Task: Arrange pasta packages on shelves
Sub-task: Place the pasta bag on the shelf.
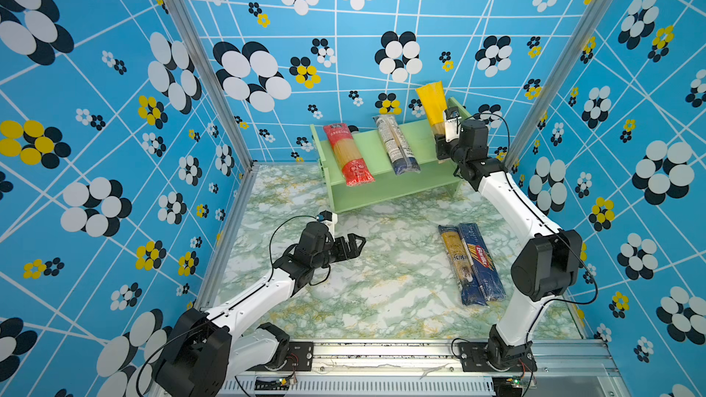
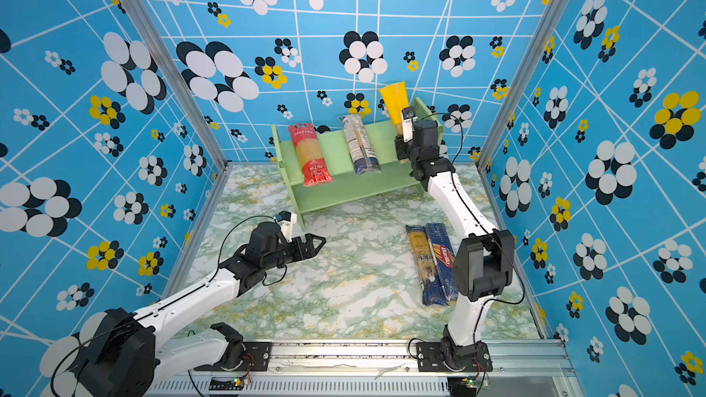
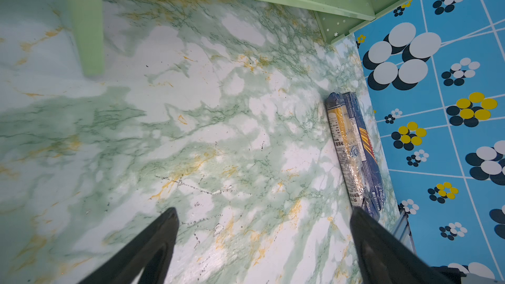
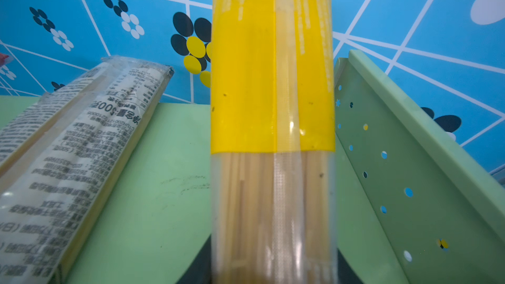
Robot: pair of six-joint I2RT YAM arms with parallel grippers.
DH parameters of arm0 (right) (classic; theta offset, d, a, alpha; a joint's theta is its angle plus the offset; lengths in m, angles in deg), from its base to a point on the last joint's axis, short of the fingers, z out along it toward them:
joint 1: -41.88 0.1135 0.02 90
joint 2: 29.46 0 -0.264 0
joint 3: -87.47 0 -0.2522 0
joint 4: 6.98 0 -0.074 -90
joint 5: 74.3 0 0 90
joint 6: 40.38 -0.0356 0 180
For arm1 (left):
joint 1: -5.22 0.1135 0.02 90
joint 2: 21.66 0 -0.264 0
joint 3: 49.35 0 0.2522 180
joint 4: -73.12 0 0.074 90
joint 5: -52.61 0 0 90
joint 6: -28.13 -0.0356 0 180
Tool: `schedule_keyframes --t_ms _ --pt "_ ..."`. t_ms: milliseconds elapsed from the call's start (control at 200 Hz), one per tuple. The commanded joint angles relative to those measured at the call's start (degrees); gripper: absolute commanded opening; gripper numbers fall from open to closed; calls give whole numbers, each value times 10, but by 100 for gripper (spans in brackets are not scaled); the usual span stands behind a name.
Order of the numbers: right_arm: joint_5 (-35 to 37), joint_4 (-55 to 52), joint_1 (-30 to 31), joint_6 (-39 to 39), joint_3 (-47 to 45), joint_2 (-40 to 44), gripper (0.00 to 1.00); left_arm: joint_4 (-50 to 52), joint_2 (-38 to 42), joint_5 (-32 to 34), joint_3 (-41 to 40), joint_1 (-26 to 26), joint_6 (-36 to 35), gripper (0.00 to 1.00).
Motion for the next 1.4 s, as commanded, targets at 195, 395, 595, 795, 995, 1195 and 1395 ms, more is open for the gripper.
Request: schedule_keyframes --t_ms 195,395,595,795,995,1195,1395 --pt "-17 3 0 -7 -24 -36 45 -1 6 5 10 4 -5 99" --pt "-17 3 0 -7 -28 -34 47 -4 6 4 7 4 -3 99" --pt "-19 0 0 -7 -30 -34 48 -4 9 5 5 4 -3 99" --pt "-19 -4 0 -8 -30 -33 49 -4 11 6 3 5 -3 99" --pt "-19 -7 0 -9 -30 -35 51 -4 17 8 -2 5 -2 99" --pt "-16 -7 0 -10 -34 -38 51 -3 21 8 -5 5 -2 99" --pt "-14 -6 0 -11 -40 -40 52 -3 23 7 -5 7 -2 99"
